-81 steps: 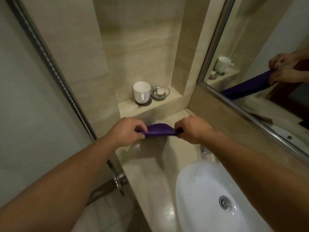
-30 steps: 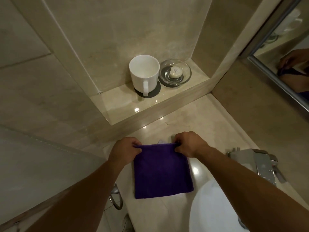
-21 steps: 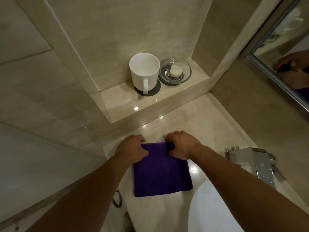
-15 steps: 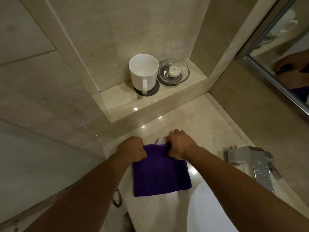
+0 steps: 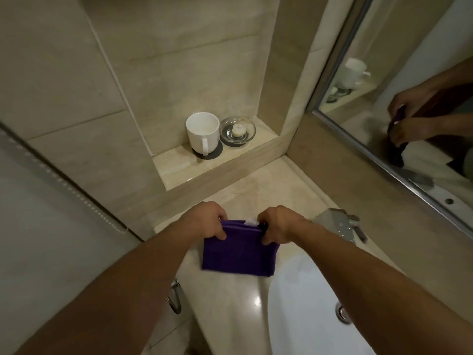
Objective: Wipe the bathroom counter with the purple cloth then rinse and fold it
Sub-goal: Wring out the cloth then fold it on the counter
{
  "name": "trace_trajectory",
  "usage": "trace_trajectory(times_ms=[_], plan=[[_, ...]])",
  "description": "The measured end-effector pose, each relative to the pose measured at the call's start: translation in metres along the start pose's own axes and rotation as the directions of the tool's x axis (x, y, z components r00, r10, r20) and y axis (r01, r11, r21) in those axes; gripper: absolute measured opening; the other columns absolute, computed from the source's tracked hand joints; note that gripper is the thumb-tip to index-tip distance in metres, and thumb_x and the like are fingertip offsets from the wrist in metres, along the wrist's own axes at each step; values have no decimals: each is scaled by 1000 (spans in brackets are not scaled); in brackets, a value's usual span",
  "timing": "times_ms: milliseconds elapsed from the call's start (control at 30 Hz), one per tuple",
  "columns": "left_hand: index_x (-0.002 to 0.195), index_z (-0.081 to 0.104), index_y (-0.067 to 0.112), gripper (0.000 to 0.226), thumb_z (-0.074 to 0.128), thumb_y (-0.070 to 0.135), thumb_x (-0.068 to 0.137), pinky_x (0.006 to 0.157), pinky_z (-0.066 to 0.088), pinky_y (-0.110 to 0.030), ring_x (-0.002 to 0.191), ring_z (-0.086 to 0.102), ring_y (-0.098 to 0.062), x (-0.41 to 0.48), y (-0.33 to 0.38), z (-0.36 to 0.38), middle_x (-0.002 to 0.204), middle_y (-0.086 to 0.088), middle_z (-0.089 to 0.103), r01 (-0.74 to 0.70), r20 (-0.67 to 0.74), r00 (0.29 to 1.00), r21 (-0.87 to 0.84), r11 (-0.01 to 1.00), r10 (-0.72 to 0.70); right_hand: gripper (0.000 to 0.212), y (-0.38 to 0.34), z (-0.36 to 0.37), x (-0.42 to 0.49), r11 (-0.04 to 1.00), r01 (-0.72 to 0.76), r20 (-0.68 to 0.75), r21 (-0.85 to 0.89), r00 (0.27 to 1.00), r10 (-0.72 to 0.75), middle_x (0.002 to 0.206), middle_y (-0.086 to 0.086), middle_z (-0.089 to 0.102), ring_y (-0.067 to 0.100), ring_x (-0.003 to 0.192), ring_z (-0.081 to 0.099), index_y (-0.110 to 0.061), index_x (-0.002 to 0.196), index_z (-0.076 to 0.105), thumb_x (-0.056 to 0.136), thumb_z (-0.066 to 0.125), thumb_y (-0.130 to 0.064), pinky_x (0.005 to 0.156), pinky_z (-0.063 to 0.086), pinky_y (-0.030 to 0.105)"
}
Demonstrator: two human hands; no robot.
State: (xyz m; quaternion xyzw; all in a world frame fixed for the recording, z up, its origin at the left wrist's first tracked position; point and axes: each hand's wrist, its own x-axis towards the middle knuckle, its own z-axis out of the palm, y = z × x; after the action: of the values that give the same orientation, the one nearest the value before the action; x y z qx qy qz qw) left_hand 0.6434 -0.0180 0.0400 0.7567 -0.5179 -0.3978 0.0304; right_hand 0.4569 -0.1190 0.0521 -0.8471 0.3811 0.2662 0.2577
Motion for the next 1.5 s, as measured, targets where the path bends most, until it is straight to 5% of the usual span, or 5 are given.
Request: trace_trajectory(times_ms=[400, 800, 1133, 1300, 1500], plan=[[88, 75, 30, 22, 82, 19, 71, 69, 54, -29, 76, 65, -11, -72, 143, -7, 80, 11, 70, -317, -130, 932, 156, 936, 338, 27, 57, -32, -187, 977, -190, -308, 96, 928, 211, 81, -8, 63, 13, 74, 58, -32, 87, 59, 73, 81, -25, 54, 38, 25], [90, 75, 24, 21, 84, 21, 71, 70, 56, -32, 73, 67, -16, -124, 289, 68, 79, 8, 71, -728, 212, 680, 308, 613, 702, 24, 97, 66, -379, 759, -475, -359, 444, 682, 637, 81, -9, 58, 17, 80, 57, -30, 92, 58, 78, 76, -23, 54, 37, 23], [96, 76, 25, 21, 81, 21, 76, 63, 41, -22, 68, 58, -6, -187, 370, 190, 74, 15, 63, -889, 460, 456, 285, 360, 762, 28, 122, 178, -498, 495, -559, -232, 665, 475, 849, 88, -10, 61, 14, 84, 58, -25, 109, 69, 81, 76, -22, 55, 36, 19], [97, 76, 27, 21, 79, 21, 77, 60, 42, -21, 73, 62, -7, -199, 398, 243, 81, 11, 68, -912, 527, 407, 271, 307, 746, 31, 152, 220, -527, 433, -569, -170, 699, 456, 873, 85, -14, 57, 11, 81, 55, -24, 113, 67, 83, 76, -23, 55, 36, 19], [97, 75, 27, 20, 78, 18, 79, 67, 49, -25, 77, 65, -9, -194, 435, 279, 84, 10, 71, -878, 515, 479, 296, 376, 711, 32, 211, 235, -538, 476, -554, -159, 683, 523, 837, 95, -8, 61, 16, 89, 59, -22, 115, 66, 84, 75, -21, 67, 43, 25]])
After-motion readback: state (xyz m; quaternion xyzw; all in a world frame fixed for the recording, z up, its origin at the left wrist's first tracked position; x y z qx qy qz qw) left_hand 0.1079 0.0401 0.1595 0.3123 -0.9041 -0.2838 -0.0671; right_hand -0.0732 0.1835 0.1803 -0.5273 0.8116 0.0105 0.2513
